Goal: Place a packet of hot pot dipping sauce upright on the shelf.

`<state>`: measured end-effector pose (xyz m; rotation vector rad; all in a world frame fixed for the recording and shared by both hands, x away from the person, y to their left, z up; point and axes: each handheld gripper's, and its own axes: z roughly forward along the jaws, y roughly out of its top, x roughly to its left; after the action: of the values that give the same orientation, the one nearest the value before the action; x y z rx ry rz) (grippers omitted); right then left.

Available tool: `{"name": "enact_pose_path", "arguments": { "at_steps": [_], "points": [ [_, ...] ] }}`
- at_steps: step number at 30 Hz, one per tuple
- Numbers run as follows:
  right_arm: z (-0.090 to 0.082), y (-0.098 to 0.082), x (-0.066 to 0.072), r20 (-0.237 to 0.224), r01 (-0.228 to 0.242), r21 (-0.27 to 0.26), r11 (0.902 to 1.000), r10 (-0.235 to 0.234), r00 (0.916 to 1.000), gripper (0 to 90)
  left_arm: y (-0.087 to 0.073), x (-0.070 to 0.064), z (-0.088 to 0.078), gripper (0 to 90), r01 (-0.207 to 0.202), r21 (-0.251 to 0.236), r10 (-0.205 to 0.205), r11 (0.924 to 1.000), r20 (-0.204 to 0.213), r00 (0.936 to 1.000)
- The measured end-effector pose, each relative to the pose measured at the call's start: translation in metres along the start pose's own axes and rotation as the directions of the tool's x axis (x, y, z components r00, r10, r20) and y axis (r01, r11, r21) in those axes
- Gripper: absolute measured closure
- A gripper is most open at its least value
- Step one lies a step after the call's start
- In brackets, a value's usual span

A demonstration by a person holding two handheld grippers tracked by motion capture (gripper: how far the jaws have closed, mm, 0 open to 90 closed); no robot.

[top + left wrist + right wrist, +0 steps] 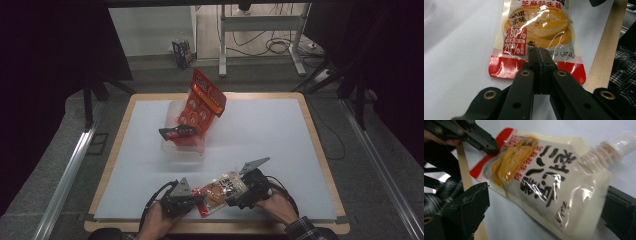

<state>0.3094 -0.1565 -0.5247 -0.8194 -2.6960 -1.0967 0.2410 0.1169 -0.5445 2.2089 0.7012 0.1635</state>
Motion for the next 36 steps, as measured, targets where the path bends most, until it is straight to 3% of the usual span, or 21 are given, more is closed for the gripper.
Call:
{"name": "enact_pose_path", "arguments": {
  "at_steps": [2, 6, 9, 12, 15, 17, 19, 20, 22, 25, 28, 29, 30, 36],
  "points": [
    [0.002, 0.002, 0.000, -0.039, -0.012, -0.008, 0.9999, 0.011, 0.9992, 4.6, 0.000, 0.000, 0.000, 90.0, -0.001, 0.001, 0.001, 1.0000, -0.001, 1.0000],
    [0.007, 0.006, 0.005, -0.029, 0.003, 0.004, 1.0000, -0.003, 0.9996, 7.3, 0.000, -0.001, -0.001, 90.0, -0.004, 0.004, 0.004, 1.0000, -0.006, 1.0000],
    [0.005, 0.009, 0.007, 0.003, -0.019, 0.019, 0.9996, 0.019, 0.9998, 18.5, 0.001, -0.003, -0.001, 90.0, -0.011, 0.009, 0.011, 0.9999, -0.017, 0.9998],
    [0.002, 0.012, 0.004, -0.043, -0.052, -0.011, 0.9986, 0.051, 0.9977, 29.1, 0.001, -0.004, -0.001, 90.0, -0.016, 0.013, 0.017, 0.9998, -0.025, 0.9996],
    [0.002, 0.016, 0.006, -0.036, -0.040, -0.015, 0.9991, 0.040, 0.9986, 36.2, 0.001, -0.004, -0.001, 90.0, -0.015, 0.016, 0.015, 0.9998, -0.026, 0.9995],
    [0.000, 0.019, 0.005, -0.069, -0.039, -0.039, 0.9985, 0.036, 0.9970, 43.1, 0.002, -0.005, -0.001, 90.0, -0.013, 0.013, 0.013, 0.9998, -0.029, 0.9995],
    [-0.002, 0.021, 0.005, -0.133, -0.071, -0.072, 0.9949, 0.061, 0.9893, 52.4, 0.002, -0.005, -0.002, 89.9, -0.016, 0.018, 0.017, 0.9997, -0.031, 0.9994],
    [-0.002, 0.023, 0.005, -0.140, -0.076, -0.075, 0.9943, 0.065, 0.9880, 56.4, 0.002, -0.005, -0.002, 88.5, -0.016, 0.019, 0.017, 0.9997, -0.031, 0.9994],
    [-0.003, 0.026, 0.007, -0.112, -0.048, -0.064, 0.9968, 0.040, 0.9929, 68.0, 0.002, -0.004, -0.003, 85.9, -0.025, 0.029, 0.026, 0.9993, -0.029, 0.9993],
    [-0.006, 0.028, 0.010, -0.104, -0.029, -0.066, 0.9974, 0.022, 0.9943, 76.4, 0.002, -0.006, -0.004, 82.1, -0.028, 0.028, 0.029, 0.9992, -0.039, 0.9988],
    [-0.009, 0.032, 0.017, -0.079, 0.003, -0.055, 0.9985, -0.008, 0.9968, 79.9, 0.003, -0.007, -0.008, 73.1, -0.048, 0.039, 0.050, 0.9981, -0.056, 0.9972],
    [-0.010, 0.034, 0.018, -0.073, 0.015, -0.057, 0.9983, -0.019, 0.9972, 80.9, 0.002, -0.007, -0.010, 68.0, -0.046, 0.035, 0.048, 0.9983, -0.044, 0.9979],
    [-0.012, 0.036, 0.020, -0.062, 0.032, -0.059, 0.9978, -0.035, 0.9975, 81.8, 0.002, -0.007, -0.011, 61.8, -0.041, 0.026, 0.042, 0.9988, -0.041, 0.9983],
    [-0.023, 0.045, 0.020, -0.026, 0.060, -0.087, 0.9945, -0.062, 0.9977, 84.7, -0.002, -0.002, -0.027, 47.9, -0.003, -0.053, 0.001, 0.9986, -0.040, 0.9992]
  ]
}}
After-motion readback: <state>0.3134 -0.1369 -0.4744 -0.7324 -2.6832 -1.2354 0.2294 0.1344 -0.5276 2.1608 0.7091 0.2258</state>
